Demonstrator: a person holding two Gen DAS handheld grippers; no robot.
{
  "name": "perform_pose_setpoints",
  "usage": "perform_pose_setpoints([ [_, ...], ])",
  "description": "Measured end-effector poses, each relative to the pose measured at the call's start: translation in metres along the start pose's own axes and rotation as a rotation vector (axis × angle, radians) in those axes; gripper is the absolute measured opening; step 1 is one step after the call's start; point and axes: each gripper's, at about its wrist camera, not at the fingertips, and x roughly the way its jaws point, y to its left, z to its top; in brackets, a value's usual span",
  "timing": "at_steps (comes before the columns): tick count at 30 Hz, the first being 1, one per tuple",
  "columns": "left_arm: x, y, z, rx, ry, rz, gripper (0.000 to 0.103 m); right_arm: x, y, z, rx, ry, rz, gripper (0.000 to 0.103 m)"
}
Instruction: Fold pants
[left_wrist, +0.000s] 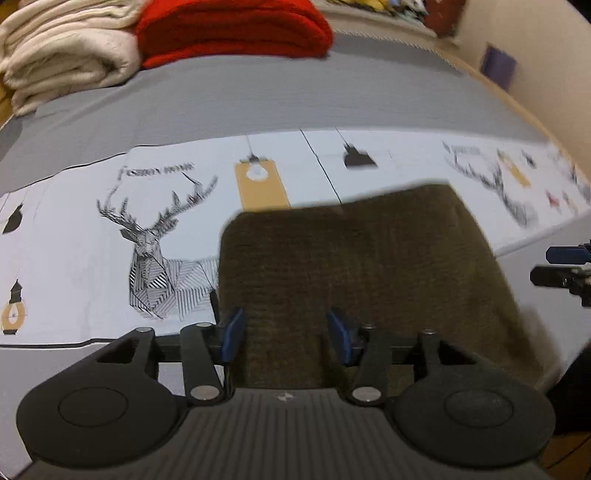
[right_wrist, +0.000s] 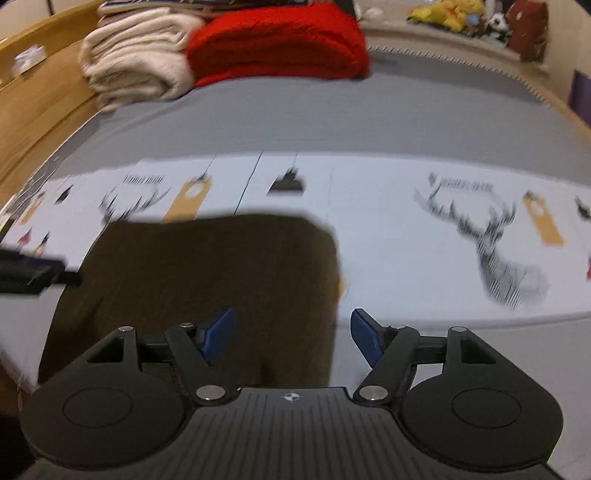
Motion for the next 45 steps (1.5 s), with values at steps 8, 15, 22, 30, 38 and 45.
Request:
perform_pose_setpoints([
  [8, 0.018, -0.018, -0.01, 0.094, 0.078, 0.042, 0.071, 0.033, -0.001, -0.043, -0.057, 0.168, -0.024, 0.072],
  [15, 0.029, 0.013, -0.003, -0.153, 0.103, 0.039, 0.087, 0.032, -0.026, -0.033, 0.128, 0.136, 0.048, 0.078],
  [22, 0.061, 0.017, -0.011, -0.205, 0.205, -0.044, 0.1, 0.066, -0.04, -0.023, 0.279, 0.186, 0.062, 0.078],
  [30, 0.079, 0.029, -0.002, -0.305, 0.185, -0.072, 0.101, 0.1, -0.019, -0.009, 0.234, 0.218, 0.087, 0.08],
  [38, 0.092, 0.026, 0.001, -0.305, 0.176, -0.103, 0.092, 0.098, -0.021, 0.003, 0.236, 0.169, 0.124, 0.037],
  [45, 0.085, 0.003, 0.032, -0.27, 0.053, -0.132, 0.062, 0.076, -0.039, 0.025, 0.224, 0.009, 0.049, 0.025],
])
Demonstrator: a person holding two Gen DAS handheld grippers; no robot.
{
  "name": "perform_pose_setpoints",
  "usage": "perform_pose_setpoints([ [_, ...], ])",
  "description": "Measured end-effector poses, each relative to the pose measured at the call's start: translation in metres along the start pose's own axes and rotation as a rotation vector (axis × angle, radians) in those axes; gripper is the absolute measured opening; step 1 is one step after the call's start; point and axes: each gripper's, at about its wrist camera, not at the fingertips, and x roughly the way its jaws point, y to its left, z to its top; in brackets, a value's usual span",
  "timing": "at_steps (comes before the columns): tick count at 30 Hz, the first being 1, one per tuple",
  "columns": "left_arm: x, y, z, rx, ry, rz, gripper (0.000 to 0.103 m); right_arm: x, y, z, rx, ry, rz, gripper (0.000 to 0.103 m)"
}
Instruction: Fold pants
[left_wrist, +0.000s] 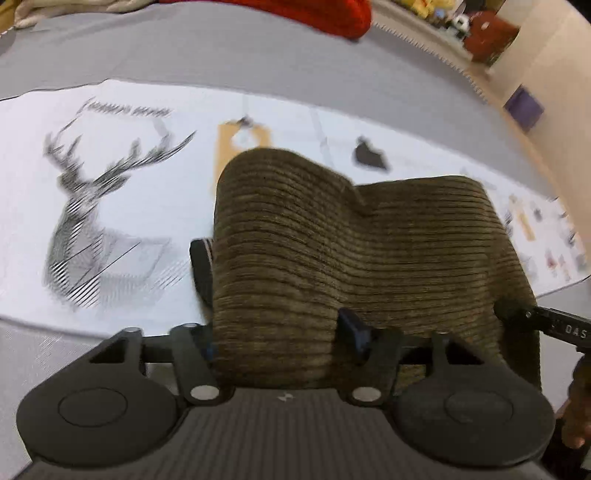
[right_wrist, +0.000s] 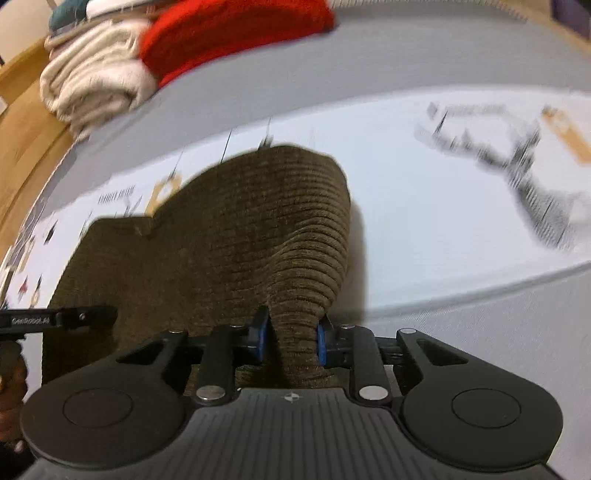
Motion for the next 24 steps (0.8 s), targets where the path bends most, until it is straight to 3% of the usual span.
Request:
perform_pose_setpoints([
  [4, 0.008, -0.03, 0.015, 0.036, -0.068, -0.026, 0.057, -0.016, -0.014, 0.025, -0.011, -0.133, -0.034, 0.024],
  [7, 0.006, -0.055, 0.024, 0.083, -0.16, -0.019, 0.055, -0.022, -0.024, 0.038, -0.036, -0.202, -0.107, 0.024],
  [11, -0.007, -0.08, 0.03, 0.221, -0.303, 0.083, 0.057, -0.014, -0.048, 0.045, 0.018, -0.218, -0.215, 0.031],
  [13, -0.01, -0.088, 0.026, 0.277, -0.332, 0.088, 0.057, -0.007, -0.059, 0.043, 0.061, -0.215, -0.305, 0.032],
  [15, -0.008, -0.092, 0.022, 0.317, -0.324, 0.045, 0.051, -0.01, -0.061, 0.041, 0.048, -0.228, -0.353, 0.032],
  [17, 0.001, -0.098, 0.015, 0.384, -0.268, 0.017, 0.036, -0.018, -0.059, 0.036, 0.04, -0.244, -0.33, 0.032],
  [19, 0.023, -0.1, 0.007, 0.457, -0.153, 0.077, 0.034, -0.025, -0.053, 0.029, -0.005, -0.24, -0.293, 0.032],
  [21, 0.034, -0.096, -0.003, 0.512, -0.116, 0.139, 0.035, -0.018, -0.044, 0.022, -0.066, -0.173, -0.241, 0.035],
  [24, 0.024, -0.093, 0.002, 0.44, -0.137, 0.106, 0.035, 0.007, -0.046, 0.005, -0.113, 0.028, -0.251, 0.036],
])
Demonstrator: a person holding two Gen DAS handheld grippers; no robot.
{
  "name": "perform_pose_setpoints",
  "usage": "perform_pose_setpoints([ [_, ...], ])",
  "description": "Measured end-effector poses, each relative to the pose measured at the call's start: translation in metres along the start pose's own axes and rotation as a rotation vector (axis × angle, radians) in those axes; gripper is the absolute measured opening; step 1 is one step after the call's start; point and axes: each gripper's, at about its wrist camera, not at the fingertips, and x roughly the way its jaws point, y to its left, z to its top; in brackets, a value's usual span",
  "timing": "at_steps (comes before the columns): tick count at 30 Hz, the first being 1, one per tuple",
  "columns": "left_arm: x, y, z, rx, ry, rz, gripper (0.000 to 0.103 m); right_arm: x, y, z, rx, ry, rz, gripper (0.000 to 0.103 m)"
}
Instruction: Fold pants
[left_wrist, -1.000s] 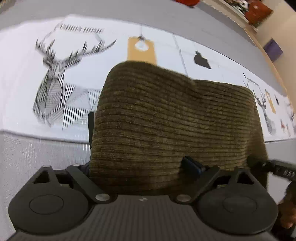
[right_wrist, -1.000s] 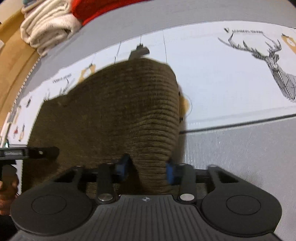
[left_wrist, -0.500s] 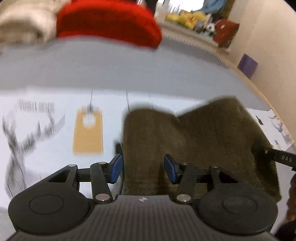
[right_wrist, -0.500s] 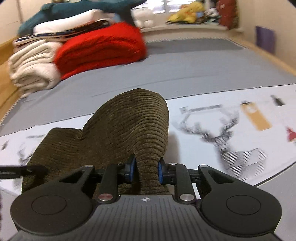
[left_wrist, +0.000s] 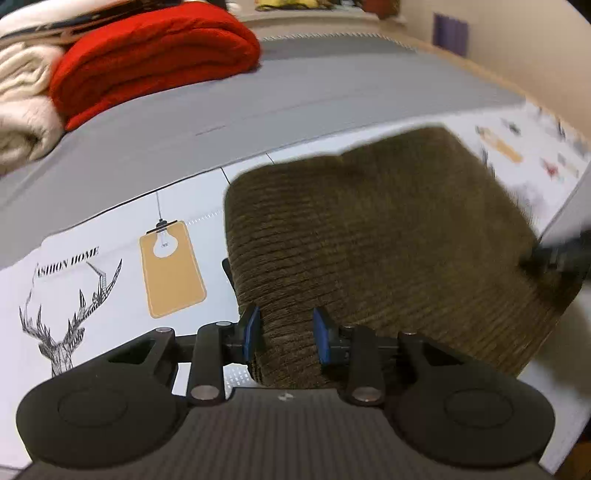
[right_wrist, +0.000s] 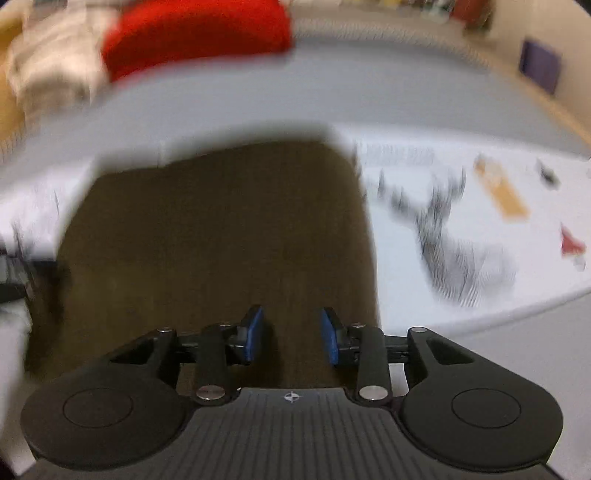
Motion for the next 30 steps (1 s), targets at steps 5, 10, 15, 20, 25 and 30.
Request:
perform_pose_setpoints([
  [5, -0.02, 0.007, -0.005, -0.043, -0.022, -0.054, 0.035, -0.015, -0.007, -0.011, 0.023, -0.066, 0.026, 0.036],
  [10, -0.013, 0.002, -0.016, -0.033, 0.076, -0.011, 0.045, -0.002, 0.004, -0.022, -0.071, -0.011, -0.037, 0.036],
  [15, -0.061, -0.014, -0.01, -0.045, 0.017, 0.079, 0.063, -0.046, 0.004, -0.01, -0.022, -0.083, 0.007, 0.044],
  [20, -0.136, -0.027, -0.001, -0.167, -0.162, 0.172, 0.088, -0.118, 0.01, -0.006, -0.066, -0.283, 0.021, 0.083],
  [25, -0.199, -0.062, -0.021, -0.195, -0.271, 0.19, 0.088, -0.15, 0.001, -0.026, -0.039, -0.348, 0.077, 0.095],
  [30, -0.203, -0.083, -0.047, -0.357, -0.169, 0.078, 0.103, -0.127, -0.004, -0.055, 0.007, -0.271, 0.057, 0.097],
])
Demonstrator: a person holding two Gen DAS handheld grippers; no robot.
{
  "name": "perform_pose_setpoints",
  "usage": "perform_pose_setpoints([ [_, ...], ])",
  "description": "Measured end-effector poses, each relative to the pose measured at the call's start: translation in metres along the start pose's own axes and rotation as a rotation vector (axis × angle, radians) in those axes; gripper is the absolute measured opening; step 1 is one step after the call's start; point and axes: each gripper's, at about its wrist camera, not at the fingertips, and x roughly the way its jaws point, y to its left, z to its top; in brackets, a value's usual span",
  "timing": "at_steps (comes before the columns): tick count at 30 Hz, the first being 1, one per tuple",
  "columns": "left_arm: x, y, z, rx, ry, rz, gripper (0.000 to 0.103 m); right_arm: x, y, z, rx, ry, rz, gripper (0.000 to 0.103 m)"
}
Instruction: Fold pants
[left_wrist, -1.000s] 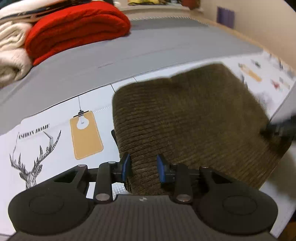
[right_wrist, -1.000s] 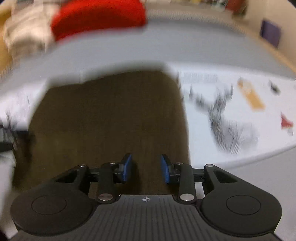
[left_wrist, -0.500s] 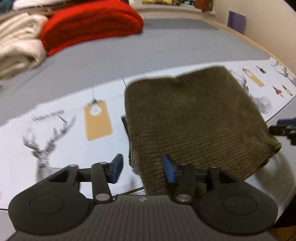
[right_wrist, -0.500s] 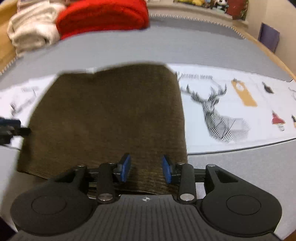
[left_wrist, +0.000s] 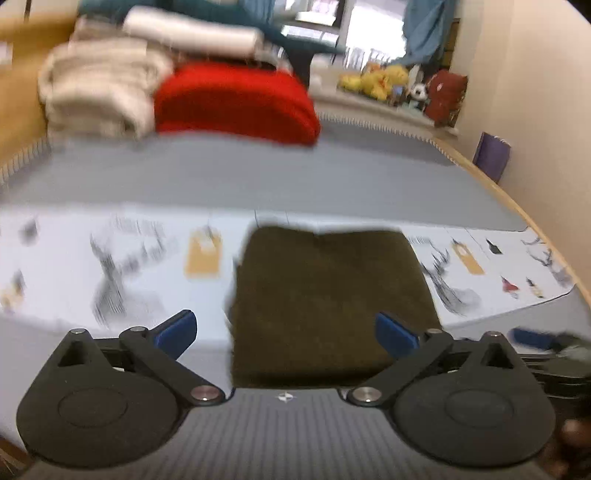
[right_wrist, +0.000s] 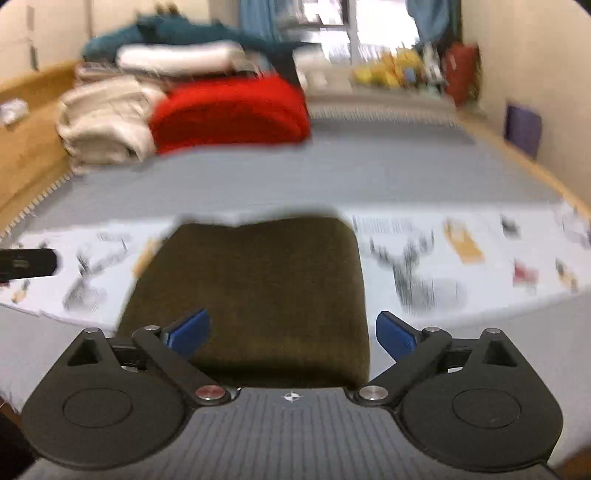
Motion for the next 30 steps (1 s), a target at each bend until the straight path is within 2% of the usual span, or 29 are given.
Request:
perform_pose_setpoints([
  [1, 0.005, -0.004, -0.007, -0.009, 0.017, 0.007, 0.103, -0.002, 0.004, -0.002, 0.018, 0.028, -0.004, 0.097],
  [3, 0.024, -0.012, -0.024, 0.035, 0.015, 0.037, 0.103, 0.004, 0.003, -0.003, 0.031, 0.027, -0.003, 0.097],
  [4, 0.036, -0.018, -0.031, 0.082, 0.023, 0.075, 0.103, 0.004, 0.007, -0.004, 0.012, 0.018, -0.017, 0.097],
  [5, 0.049, -0.023, -0.033, 0.123, 0.062, 0.127, 0.103, 0.008, 0.009, -0.004, -0.023, 0.005, -0.044, 0.097],
  [6, 0.059, -0.024, -0.033, 0.127, 0.085, 0.144, 0.103, 0.01, 0.015, -0.005, -0.05, -0.002, -0.066, 0.097],
  [8, 0.07, -0.02, -0.033, 0.108, 0.089, 0.111, 0.103, 0.014, 0.016, -0.007, -0.071, 0.009, -0.082, 0.097],
  [13, 0.086, -0.01, -0.038, 0.087, 0.138, 0.103, 0.103, 0.014, 0.008, -0.01, -0.032, 0.042, -0.056, 0.097],
  [18, 0.081, -0.013, -0.037, 0.102, 0.106, 0.088, 0.103, 0.011, 0.005, -0.012, -0.035, 0.04, -0.059, 0.097],
  [24, 0.085, -0.011, -0.038, 0.087, 0.131, 0.087, 0.103, 0.012, 0.008, -0.016, -0.066, 0.043, -0.07, 0.097],
  [30, 0.086, -0.008, -0.038, 0.071, 0.14, 0.091, 0.103, 0.015, 0.008, -0.014, -0.036, 0.06, -0.067, 0.097],
])
